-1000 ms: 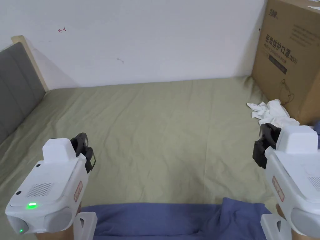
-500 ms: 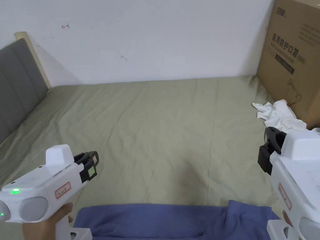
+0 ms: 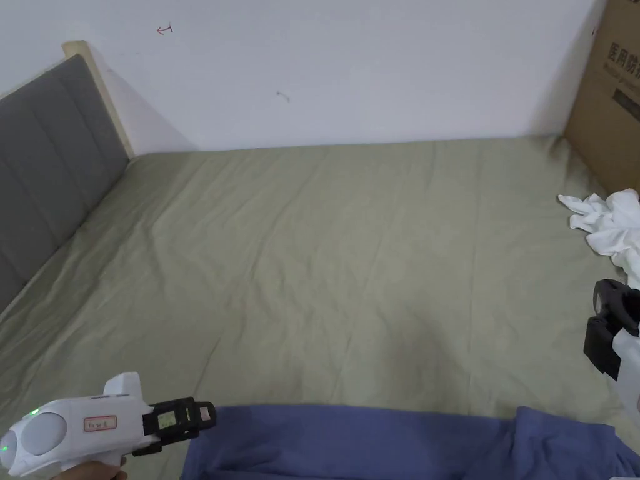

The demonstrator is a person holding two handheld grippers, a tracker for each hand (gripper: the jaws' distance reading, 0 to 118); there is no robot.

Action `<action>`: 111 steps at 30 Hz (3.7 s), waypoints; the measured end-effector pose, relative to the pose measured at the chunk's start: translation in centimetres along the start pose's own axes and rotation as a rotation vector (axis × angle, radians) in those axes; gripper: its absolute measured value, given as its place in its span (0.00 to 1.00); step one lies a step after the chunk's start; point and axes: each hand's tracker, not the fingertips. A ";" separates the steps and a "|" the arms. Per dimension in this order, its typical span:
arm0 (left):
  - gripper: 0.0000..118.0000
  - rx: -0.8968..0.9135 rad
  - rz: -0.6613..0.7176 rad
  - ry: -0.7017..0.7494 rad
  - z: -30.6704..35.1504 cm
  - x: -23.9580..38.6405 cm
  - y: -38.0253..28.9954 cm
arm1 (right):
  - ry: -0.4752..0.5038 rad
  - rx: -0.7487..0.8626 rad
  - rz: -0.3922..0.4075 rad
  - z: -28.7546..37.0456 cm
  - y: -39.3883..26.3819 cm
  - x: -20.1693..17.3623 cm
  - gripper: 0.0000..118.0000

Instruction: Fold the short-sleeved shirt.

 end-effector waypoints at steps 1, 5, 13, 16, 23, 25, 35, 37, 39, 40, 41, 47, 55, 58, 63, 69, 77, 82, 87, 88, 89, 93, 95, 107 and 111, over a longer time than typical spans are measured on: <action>0.59 -0.006 0.005 0.011 -0.9 -2.9 0.5 | 0.001 -0.008 0.005 -0.2 -0.2 -0.2 0.00; 0.60 -0.066 0.064 -0.023 -2.8 -5.0 -0.5 | 0.009 -0.057 0.025 -1.1 -1.3 -0.7 0.00; 0.17 -0.122 0.029 -0.021 -6.4 -4.2 -1.9 | 0.004 -0.094 0.029 -1.7 -1.8 -0.6 0.00; 0.06 -0.113 0.008 0.003 -6.8 -3.6 -1.8 | 0.000 -0.094 0.023 -1.7 -1.8 -0.1 0.00; 0.03 -0.030 -0.145 0.107 -2.9 0.2 -1.5 | 0.001 -0.072 0.009 -1.1 -1.1 0.6 0.00; 0.03 -0.012 -0.143 0.107 -1.6 0.2 -0.8 | 0.002 -0.059 0.003 -0.8 -0.9 0.9 0.00; 0.03 0.040 -0.128 0.268 5.4 -0.6 0.0 | 0.011 -0.023 -0.032 0.3 -0.7 2.7 0.00; 0.03 0.041 -0.125 0.265 6.3 0.9 -0.3 | 0.016 -0.020 -0.039 0.5 -0.7 3.1 0.00; 0.03 0.046 -0.142 0.263 6.4 3.4 -0.7 | 0.015 -0.015 -0.046 0.7 -0.9 3.4 0.00; 0.03 0.042 -0.158 0.268 6.3 4.9 -0.7 | 0.017 -0.014 -0.049 0.8 -1.0 3.6 0.00; 0.03 0.032 -0.165 0.264 6.3 6.5 -0.7 | 0.020 -0.016 -0.053 0.9 -1.1 3.8 0.00; 0.03 -0.032 -0.303 0.193 2.6 16.0 -2.0 | 0.030 -0.017 -0.076 1.6 -1.7 4.8 0.00; 0.03 -0.199 -0.402 0.129 -7.0 23.5 -4.5 | 0.017 -0.016 -0.095 2.6 -2.1 6.3 0.00; 0.03 -0.258 -0.400 0.132 -11.4 24.8 -6.2 | 0.004 -0.019 -0.093 2.9 -2.3 6.9 0.00; 0.05 -0.326 -0.357 0.200 -17.6 25.4 -8.8 | -0.005 -0.032 -0.105 3.3 -2.7 7.6 0.00; 0.66 -0.278 -0.278 0.137 -16.5 26.1 -9.0 | -0.018 -0.035 -0.105 3.6 -2.6 8.3 0.00; 0.74 0.023 -0.400 0.059 -7.1 27.0 -6.6 | -0.015 -0.018 -0.114 3.6 -1.7 8.1 0.00; 0.66 0.195 -0.497 0.172 -4.2 24.6 -6.5 | 0.001 -0.006 -0.104 3.5 -1.1 7.6 0.00; 0.01 0.251 -0.457 0.123 -4.9 21.1 -7.4 | 0.010 -0.002 -0.102 3.5 -0.9 7.3 0.00; 0.00 0.235 -0.461 0.124 -5.6 20.6 -7.8 | 0.010 -0.002 -0.103 3.5 -0.9 7.3 0.00; 0.00 0.235 -0.463 0.142 -6.1 20.2 -8.3 | 0.010 -0.003 -0.102 3.5 -0.9 7.2 0.00; 0.00 0.234 -0.487 0.167 -8.6 19.2 -10.4 | 0.006 -0.008 -0.099 3.6 -0.9 7.3 0.00; 0.00 0.203 -0.472 0.163 -9.8 18.8 -11.3 | 0.003 -0.012 -0.096 3.6 -1.0 7.5 0.00; 0.00 0.060 -0.568 0.114 -16.2 22.4 -17.7 | -0.018 -0.041 -0.092 3.6 -1.8 8.3 0.00; 0.00 0.058 -0.554 0.072 -17.0 24.0 -18.0 | -0.020 -0.044 -0.090 3.7 -1.8 8.4 0.00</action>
